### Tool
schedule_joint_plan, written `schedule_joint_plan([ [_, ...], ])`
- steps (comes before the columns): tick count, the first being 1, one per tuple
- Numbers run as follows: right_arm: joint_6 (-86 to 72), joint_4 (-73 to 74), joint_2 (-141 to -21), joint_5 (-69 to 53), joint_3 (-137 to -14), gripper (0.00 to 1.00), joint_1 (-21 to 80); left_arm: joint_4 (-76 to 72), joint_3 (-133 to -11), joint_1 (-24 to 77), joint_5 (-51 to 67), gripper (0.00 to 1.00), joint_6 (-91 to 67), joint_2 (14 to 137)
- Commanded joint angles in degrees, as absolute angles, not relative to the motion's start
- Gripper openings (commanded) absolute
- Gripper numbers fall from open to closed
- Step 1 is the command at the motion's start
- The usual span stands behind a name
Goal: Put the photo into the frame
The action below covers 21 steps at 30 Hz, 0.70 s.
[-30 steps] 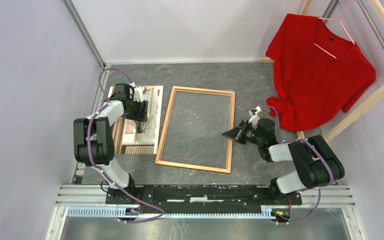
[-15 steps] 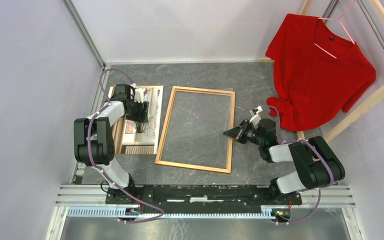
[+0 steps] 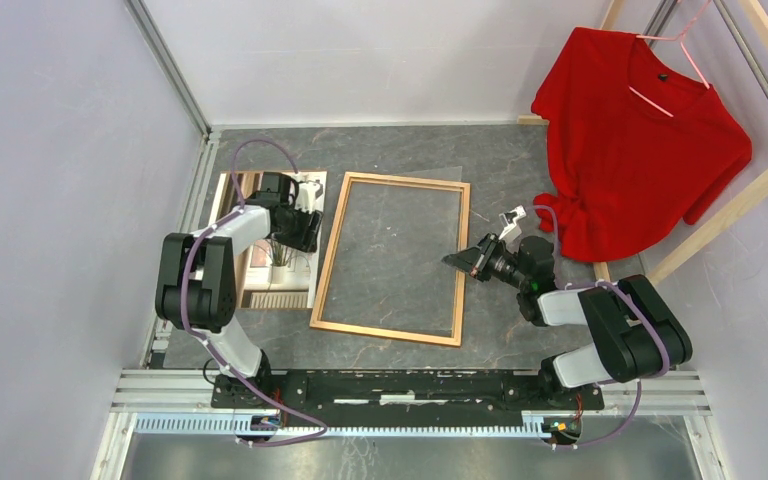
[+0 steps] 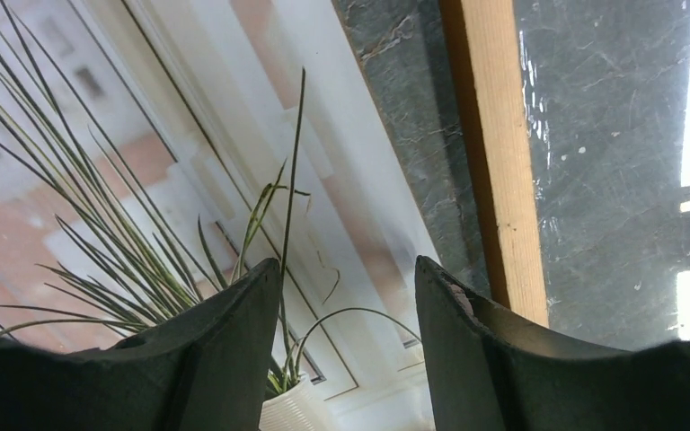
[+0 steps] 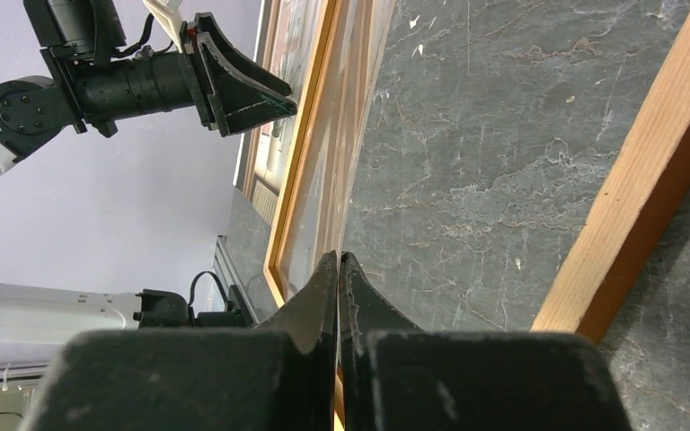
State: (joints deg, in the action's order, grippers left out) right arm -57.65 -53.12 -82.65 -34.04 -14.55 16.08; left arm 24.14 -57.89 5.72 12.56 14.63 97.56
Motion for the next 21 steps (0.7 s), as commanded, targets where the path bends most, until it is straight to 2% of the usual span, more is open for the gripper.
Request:
schedule_joint_plan([
  [1,-58.69,-59.28,-83.03,-34.17,-15.29,0.0,16.24,21.82,-57.32,7.15,11.2,0.63,15.53,98.56],
  [13,-63.65,-67.44,-87.34,-35.95,-14.22,0.0,16.34,21.15,-55.9,10.14,10.11,0.63,15.64,99.38],
  [21,-77.56,-85.51,-92.86,-37.62,-12.79,0.0,16.88,20.91,-55.77,10.81,10.19,0.63,15.5,99.63],
])
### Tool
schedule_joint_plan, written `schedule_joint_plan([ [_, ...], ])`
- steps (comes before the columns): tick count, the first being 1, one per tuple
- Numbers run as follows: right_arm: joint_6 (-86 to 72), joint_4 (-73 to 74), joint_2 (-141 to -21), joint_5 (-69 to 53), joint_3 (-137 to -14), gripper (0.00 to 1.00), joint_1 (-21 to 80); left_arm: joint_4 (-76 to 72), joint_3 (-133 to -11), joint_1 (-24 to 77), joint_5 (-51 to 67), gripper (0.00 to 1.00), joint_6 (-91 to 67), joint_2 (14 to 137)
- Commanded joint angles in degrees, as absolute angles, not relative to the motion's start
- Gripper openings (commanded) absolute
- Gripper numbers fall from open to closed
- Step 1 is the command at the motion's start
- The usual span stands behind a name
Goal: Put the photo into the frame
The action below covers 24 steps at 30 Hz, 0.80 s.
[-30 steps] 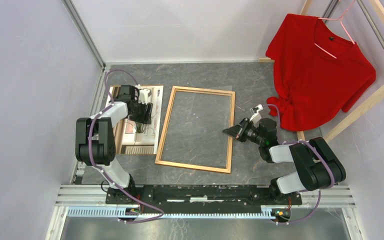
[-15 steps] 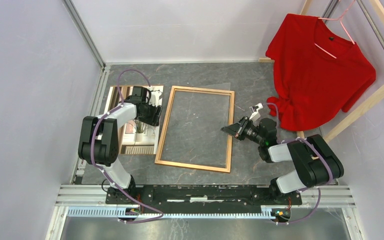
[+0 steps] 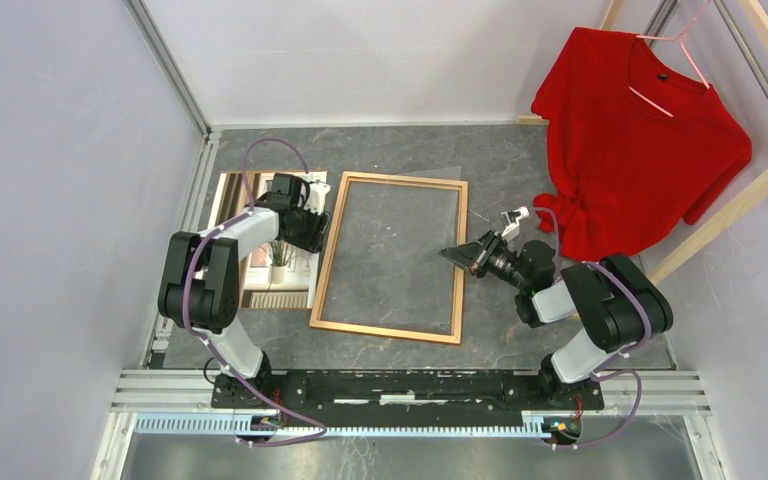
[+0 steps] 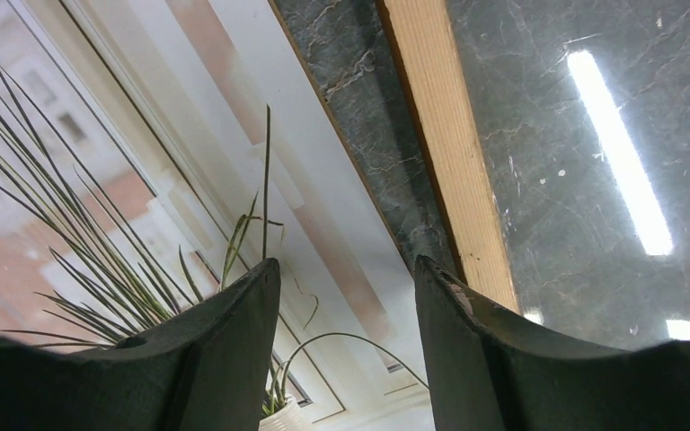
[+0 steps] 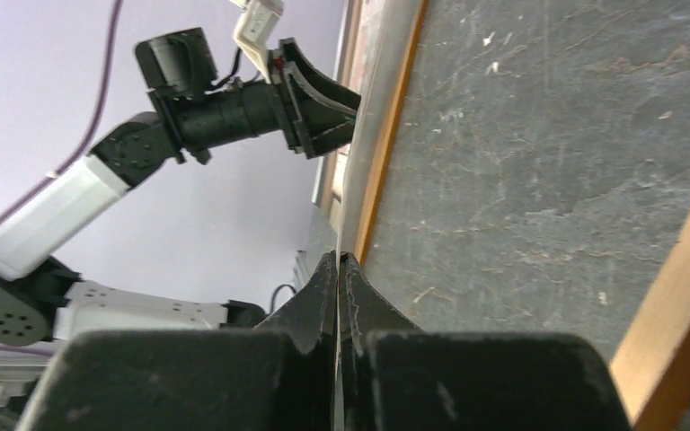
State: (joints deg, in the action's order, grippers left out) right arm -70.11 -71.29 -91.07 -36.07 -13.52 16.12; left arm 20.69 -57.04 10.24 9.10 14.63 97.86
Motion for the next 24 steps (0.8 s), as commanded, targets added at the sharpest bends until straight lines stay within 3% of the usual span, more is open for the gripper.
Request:
schedule_joint_plan([
  [1,-78.11,-85.96,-93.16,-37.49,-12.89,0.0,17.24,20.88,-55.73,10.89,10.24,0.63,15.53,99.66],
  [19,-70.13,-72.06,-91.09,-34.1,-12.68,0.0,19.01,20.66,-54.98,10.9,10.41,0.63,15.99,99.07],
  [21,-68.39,-69.24,-90.72,-33.88,-12.99,0.06,18.77,20.65,-54.81,10.9,10.37,0.63,16.15,98.76],
  [24,-63.62,-61.06,-88.63,-32.73,-14.54,0.29,18.69,20.77,-54.67,10.9,10.19,0.63,16.29,98.36],
])
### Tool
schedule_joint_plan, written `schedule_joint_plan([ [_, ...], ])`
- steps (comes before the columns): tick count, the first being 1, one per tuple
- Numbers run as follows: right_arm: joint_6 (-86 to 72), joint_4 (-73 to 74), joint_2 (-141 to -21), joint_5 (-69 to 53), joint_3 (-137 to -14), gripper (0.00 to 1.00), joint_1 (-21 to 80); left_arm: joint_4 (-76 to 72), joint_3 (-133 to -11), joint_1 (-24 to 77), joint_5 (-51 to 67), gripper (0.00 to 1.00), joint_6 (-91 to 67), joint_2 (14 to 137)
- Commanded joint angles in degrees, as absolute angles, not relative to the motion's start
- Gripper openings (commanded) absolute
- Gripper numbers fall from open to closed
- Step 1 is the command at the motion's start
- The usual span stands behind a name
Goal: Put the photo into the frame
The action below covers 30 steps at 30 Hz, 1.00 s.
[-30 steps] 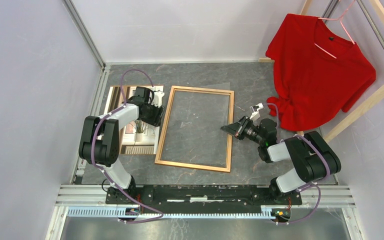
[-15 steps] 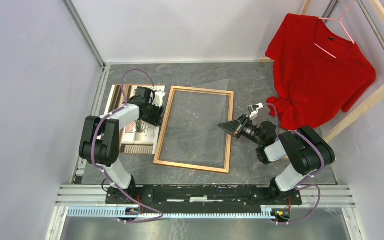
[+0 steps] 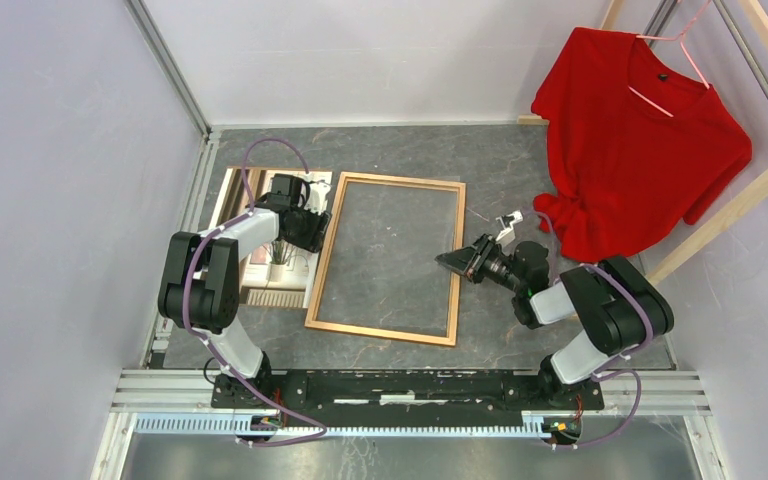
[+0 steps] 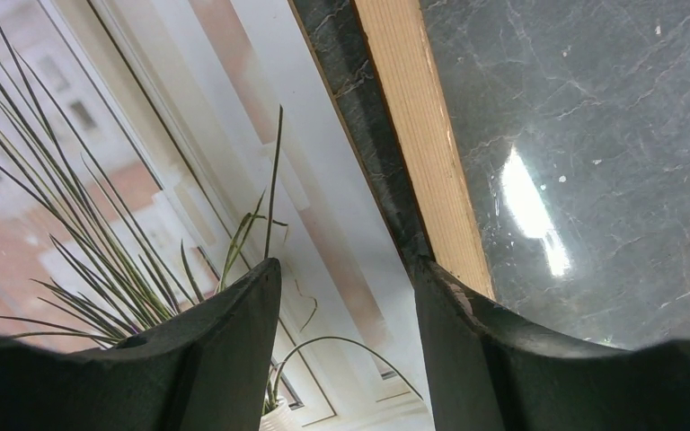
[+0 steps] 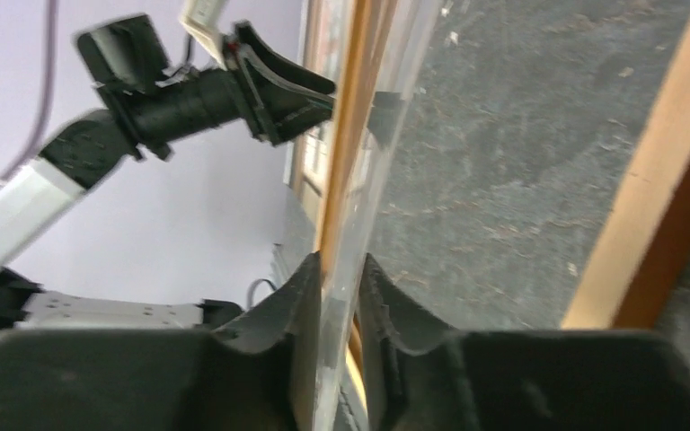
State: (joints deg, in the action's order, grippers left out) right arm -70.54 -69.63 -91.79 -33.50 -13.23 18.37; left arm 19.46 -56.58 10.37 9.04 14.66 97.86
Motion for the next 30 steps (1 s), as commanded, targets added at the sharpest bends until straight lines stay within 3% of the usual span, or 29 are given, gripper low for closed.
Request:
schedule_joint_plan([
  [1,-62.21,-58.39,-87.58,-32.48,-15.27,0.34,18.72,20.76,-54.6,10.9,10.14,0.63,16.34,98.27],
  [17,-37.22,-10.09,-83.29,-17.72,-32.64,0.96,23.61,20.57,-54.76,10.9,9.98,0.63,16.43,98.63],
  [30,-30.42,2.72,-82.68,-8.35,-40.61,0.98,28.04,20.58,-54.84,10.89,9.93,0.63,16.43,98.7],
])
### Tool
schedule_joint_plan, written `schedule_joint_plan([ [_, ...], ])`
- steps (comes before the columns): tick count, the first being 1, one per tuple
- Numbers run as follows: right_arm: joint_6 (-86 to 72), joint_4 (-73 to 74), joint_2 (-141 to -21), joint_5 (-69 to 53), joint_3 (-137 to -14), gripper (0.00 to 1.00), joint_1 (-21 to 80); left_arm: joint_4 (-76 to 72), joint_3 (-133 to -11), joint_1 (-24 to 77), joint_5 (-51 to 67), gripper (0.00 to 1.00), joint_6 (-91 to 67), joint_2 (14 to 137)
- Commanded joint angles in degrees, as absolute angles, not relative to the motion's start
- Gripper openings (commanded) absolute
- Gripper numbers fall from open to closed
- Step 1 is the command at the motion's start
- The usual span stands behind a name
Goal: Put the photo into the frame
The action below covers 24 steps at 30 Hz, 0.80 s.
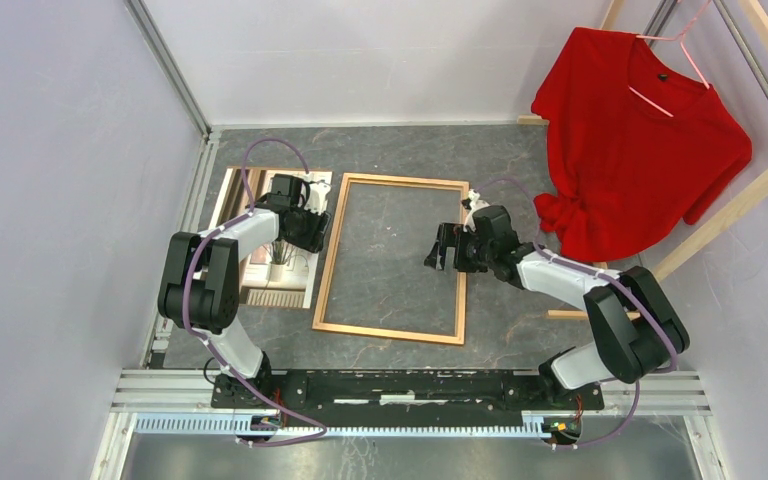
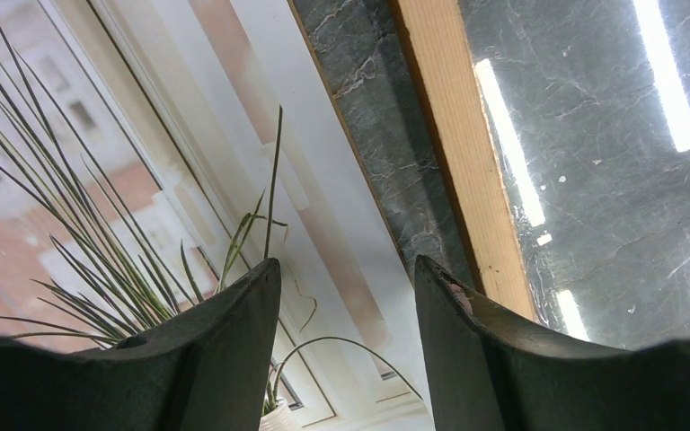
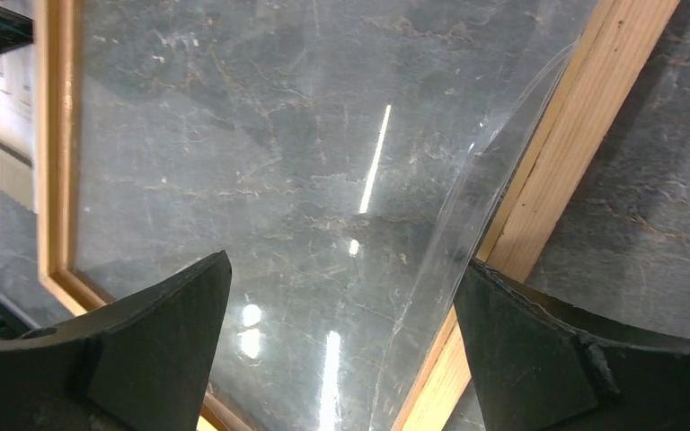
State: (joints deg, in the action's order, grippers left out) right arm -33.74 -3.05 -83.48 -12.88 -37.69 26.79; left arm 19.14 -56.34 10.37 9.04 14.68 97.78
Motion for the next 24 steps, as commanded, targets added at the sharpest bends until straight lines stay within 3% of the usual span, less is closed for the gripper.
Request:
schedule_joint_plan([
  [1,-29.66,4.48,-82.86,-6.98,-41.78,0.98,28.63,20.61,-54.84,10.9,9.93,0.63,16.43,98.72],
  [9,-23.41,17.33,-83.5,5.38,-51.71,0.98,32.74,20.7,-54.7,10.9,9.96,0.63,16.69,98.69],
  [21,-24.33,16.02,-81.91,2.06,-48.57,0.98,33.23,21.06,-54.76,10.81,10.1,0.63,16.83,98.09],
  [24,-25.51,14.6,-80.28,0.16,-45.35,0.91,33.59,21.02,-54.89,10.81,10.12,0.63,16.87,98.17],
])
